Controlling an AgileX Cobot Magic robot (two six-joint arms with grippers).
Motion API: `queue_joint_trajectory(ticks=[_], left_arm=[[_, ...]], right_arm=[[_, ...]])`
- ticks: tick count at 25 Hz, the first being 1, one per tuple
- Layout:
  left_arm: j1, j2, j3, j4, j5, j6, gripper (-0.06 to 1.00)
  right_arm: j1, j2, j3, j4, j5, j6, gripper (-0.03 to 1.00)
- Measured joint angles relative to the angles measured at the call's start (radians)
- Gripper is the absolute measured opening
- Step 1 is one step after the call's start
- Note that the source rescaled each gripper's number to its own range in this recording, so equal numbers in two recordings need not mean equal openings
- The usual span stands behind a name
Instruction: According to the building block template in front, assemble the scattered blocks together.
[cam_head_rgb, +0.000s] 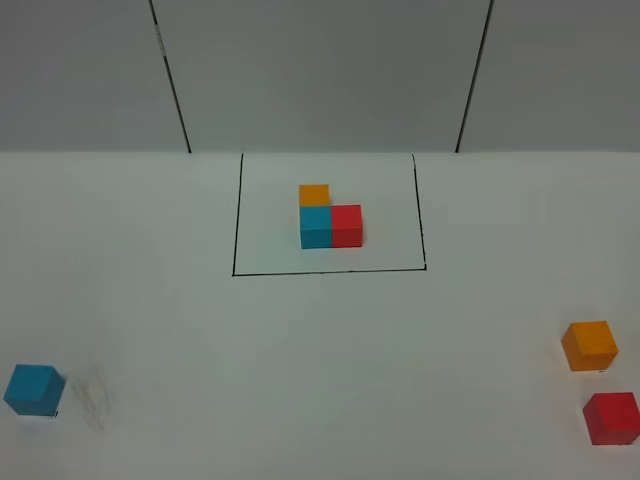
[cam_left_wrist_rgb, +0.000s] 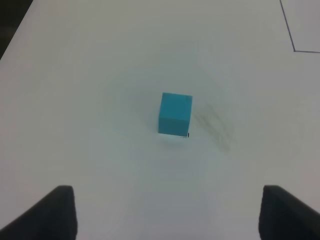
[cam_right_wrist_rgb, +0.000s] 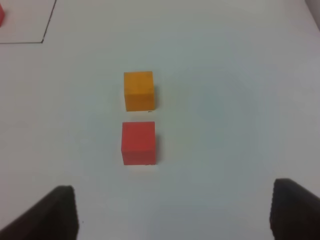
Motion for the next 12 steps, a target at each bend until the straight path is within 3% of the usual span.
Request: queue_joint_trajectory(ticks=[12], left_arm=[[0.0,0.0,0.0,0.0,0.0,0.0,0.69]], right_arm=[[0.0,0.0,0.0,0.0,0.0,0.0,0.61]])
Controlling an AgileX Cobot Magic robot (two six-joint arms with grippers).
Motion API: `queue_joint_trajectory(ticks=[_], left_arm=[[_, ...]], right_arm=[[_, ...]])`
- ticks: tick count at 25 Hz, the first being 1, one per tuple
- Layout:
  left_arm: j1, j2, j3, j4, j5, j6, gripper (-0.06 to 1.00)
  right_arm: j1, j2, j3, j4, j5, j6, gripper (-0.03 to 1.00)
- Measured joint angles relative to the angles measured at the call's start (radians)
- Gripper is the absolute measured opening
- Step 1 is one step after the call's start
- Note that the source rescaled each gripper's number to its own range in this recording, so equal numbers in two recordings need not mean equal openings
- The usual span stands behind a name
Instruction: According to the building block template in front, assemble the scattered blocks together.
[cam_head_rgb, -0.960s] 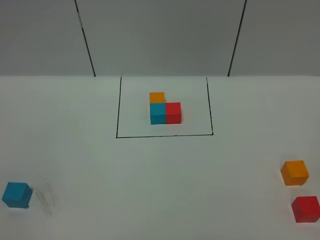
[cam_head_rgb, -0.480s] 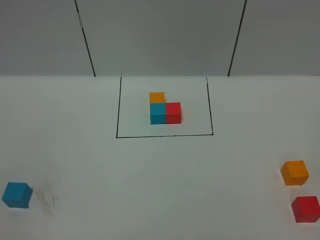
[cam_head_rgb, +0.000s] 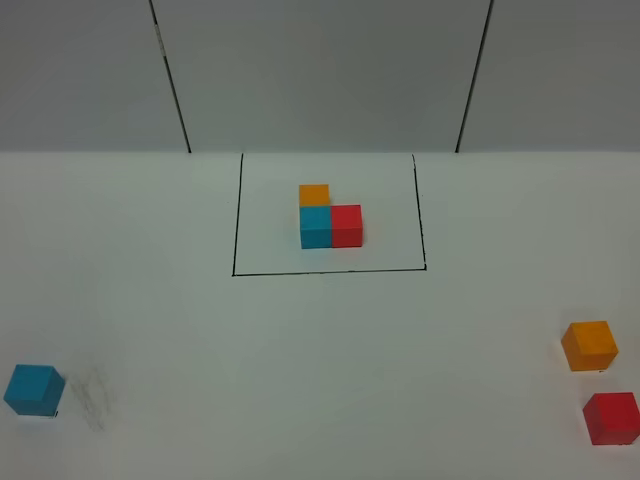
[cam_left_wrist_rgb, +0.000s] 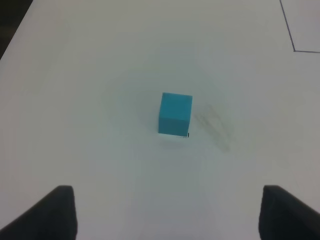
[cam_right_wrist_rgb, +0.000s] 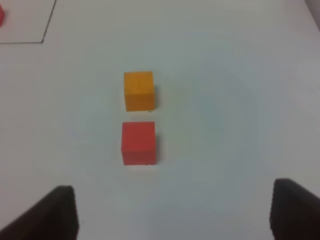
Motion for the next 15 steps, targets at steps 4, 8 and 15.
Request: queue_joint_trajectory(ticks=[4,8,15], left_arm=[[0.0,0.0,0.0,0.0,0.0,0.0,0.69],[0.0,0.06,-0.02,0.0,-0.004,-0.028,0.69],[0.0,0.467,-0.251,0.0,-0.078,-0.07,0.69]], right_arm=[[0.0,0.0,0.0,0.0,0.0,0.0,0.61],[0.0,0.0,0.0,0.0,0.0,0.0,0.61],[0.0,0.0,0.0,0.0,0.0,0.0,0.61]])
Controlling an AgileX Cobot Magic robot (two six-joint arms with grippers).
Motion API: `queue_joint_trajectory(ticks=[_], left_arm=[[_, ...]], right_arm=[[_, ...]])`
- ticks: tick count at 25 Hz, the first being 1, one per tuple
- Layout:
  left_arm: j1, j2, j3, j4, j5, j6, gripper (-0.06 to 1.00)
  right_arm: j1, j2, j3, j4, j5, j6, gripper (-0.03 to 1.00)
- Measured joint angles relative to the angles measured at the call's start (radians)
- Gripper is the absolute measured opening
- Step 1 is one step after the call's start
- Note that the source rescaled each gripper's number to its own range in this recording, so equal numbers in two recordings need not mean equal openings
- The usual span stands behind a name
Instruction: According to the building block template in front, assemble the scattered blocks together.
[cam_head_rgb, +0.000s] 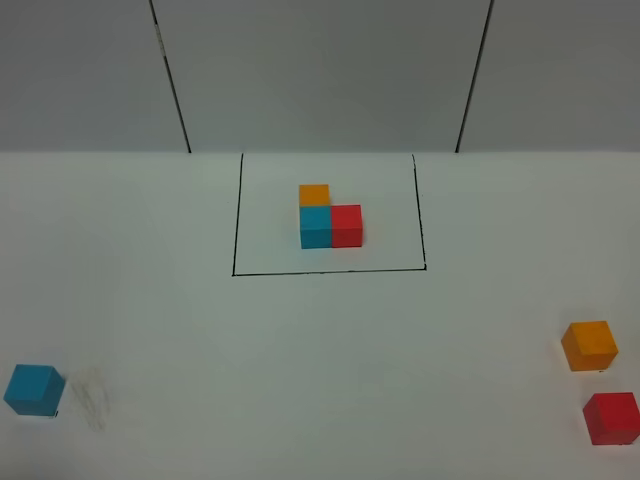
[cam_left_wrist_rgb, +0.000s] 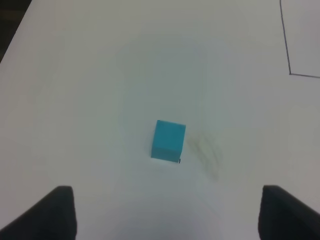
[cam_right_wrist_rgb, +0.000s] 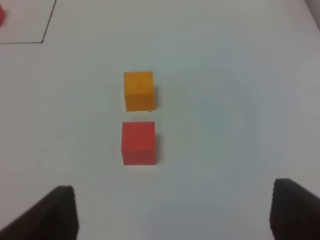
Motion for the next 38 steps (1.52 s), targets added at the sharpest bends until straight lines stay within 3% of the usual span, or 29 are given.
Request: queue_joint_trajectory(ticks=[5,14,19,24,30,38], left_arm=[[0.0,0.346,-0.131,0.011,-0.009,-0.004,0.62],[0.0,0.799,-0.148,0.009,-0.095,-0.016,0.44],[0.0,0.92,-0.148,-0.021,-0.18,-0.016,0.44],[0.0,1.016,-0.148,-0.033,-0.19,-0.011,0.44],[0.0,1.104,-0.148,-0.023,-0.211,0.03,0.46],[0.0,1.146,-0.148,0.022,-0.257,-0.014,0.47]], right_arm=[[0.0,0.0,0.0,0.0,0.0,0.0,0.61],[0.0,0.0,0.0,0.0,0.0,0.0,0.61],[0.0,0.0,0.0,0.0,0.0,0.0,0.61],[0.0,0.0,0.0,0.0,0.0,0.0,0.61],[0.0,0.0,0.0,0.0,0.0,0.0,0.61],[0.0,0.0,0.0,0.0,0.0,0.0,0.61]])
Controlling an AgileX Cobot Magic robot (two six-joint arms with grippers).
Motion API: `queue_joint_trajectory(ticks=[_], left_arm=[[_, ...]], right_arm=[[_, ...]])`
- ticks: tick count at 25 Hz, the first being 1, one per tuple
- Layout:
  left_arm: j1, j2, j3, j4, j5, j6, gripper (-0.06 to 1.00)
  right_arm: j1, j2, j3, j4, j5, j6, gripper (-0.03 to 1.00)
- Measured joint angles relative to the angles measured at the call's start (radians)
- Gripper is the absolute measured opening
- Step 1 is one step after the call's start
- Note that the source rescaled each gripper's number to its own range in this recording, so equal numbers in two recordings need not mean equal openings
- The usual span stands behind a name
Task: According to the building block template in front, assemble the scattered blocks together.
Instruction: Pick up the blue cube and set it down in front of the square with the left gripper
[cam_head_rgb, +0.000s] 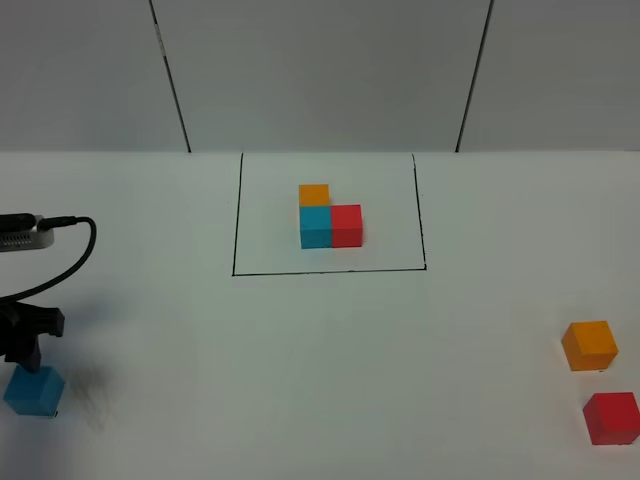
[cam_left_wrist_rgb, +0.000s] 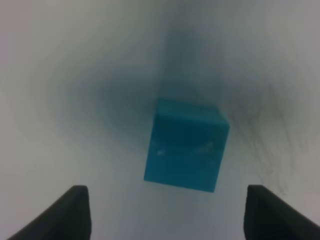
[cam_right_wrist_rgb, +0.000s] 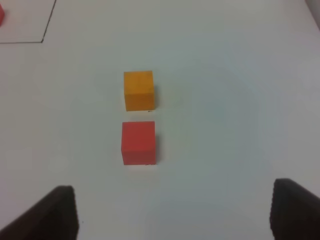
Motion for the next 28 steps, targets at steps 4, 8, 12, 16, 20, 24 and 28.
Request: queue_joint_trajectory(ticks=[4,8,12,16,20,24,28], left_arm=[[0.0,0.05,0.0,0.0,-0.004,-0.001,0.47],[0.0,0.101,-0.001,0.0,-0.031,-0.002,0.47],[0.0,0.147,-0.001,0.0,-0.067,-0.002,0.47],[0.0,0.177,-0.001,0.0,-0.109,-0.002,0.47],[0.0,0.214,-0.001,0.0,-0.127,-0.002,0.47],[0.0,0.243,-0.001,0.0,-0.135,-0.002,0.47],[0.0,0.252,-0.001,0.0,-0.136,-0.002,0.33]], right_arm=[[0.0,0.0,0.0,0.0,0.0,0.0,0.61],[0.0,0.0,0.0,0.0,0.0,0.0,0.61],[0.0,0.0,0.0,0.0,0.0,0.0,0.61],[0.0,0.0,0.0,0.0,0.0,0.0,0.61],[0.0,0.0,0.0,0.0,0.0,0.0,0.61],[0.0,0.0,0.0,0.0,0.0,0.0,0.61],[0.0,0.0,0.0,0.0,0.0,0.0,0.61]])
